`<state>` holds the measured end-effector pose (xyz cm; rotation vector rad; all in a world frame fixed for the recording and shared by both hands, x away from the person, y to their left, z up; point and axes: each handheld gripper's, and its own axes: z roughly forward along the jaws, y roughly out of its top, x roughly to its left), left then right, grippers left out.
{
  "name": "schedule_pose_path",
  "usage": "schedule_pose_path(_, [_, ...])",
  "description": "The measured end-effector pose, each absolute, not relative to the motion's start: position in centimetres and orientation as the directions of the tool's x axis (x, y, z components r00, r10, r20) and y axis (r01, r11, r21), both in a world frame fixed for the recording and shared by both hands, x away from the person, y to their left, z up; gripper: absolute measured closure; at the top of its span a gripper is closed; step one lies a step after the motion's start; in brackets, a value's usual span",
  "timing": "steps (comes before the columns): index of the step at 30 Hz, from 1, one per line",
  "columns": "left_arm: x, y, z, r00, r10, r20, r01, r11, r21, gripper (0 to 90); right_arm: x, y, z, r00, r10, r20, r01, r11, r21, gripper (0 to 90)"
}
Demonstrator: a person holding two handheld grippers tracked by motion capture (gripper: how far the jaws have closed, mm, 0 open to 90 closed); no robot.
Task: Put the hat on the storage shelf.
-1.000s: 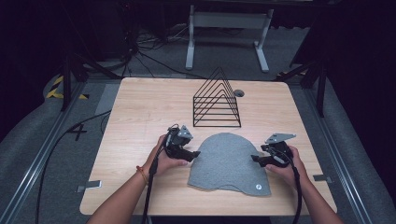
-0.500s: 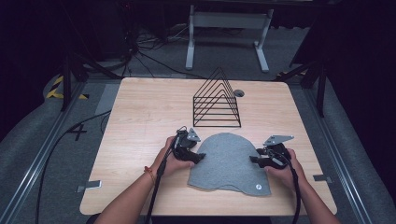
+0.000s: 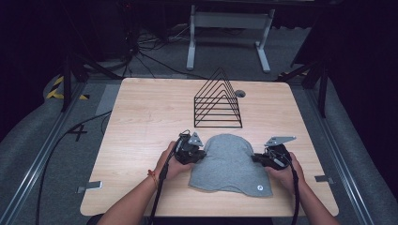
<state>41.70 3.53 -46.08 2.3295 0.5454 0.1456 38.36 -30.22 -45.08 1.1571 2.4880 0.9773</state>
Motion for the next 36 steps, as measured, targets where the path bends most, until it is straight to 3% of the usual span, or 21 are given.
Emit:
schedule_pose_path(15, [40.7, 4.3, -39.6, 0.920, 0.389, 0.052, 0.214, -0.610, 0.763, 85.9, 36.5, -29.5, -39.0, -0.713, 0.701, -0.018, 0.433, 0.461, 0.775, 84.8])
schedule_pose_path(28, [40.9, 5.6, -31.4, 0.897, 0.414, 0.158, 0.100, -0.538, 0.837, 86.0, 36.7, -28.8, -30.9, -0.718, 0.685, -0.126, 0.277, 0.447, 0.851, 84.8])
schedule_pose_path(36, [42.0, 5.4, -28.4, 0.880, 0.433, 0.196, 0.075, -0.533, 0.843, 86.1, 37.9, -28.2, -27.1, -0.702, 0.690, -0.173, 0.216, 0.439, 0.872, 84.8])
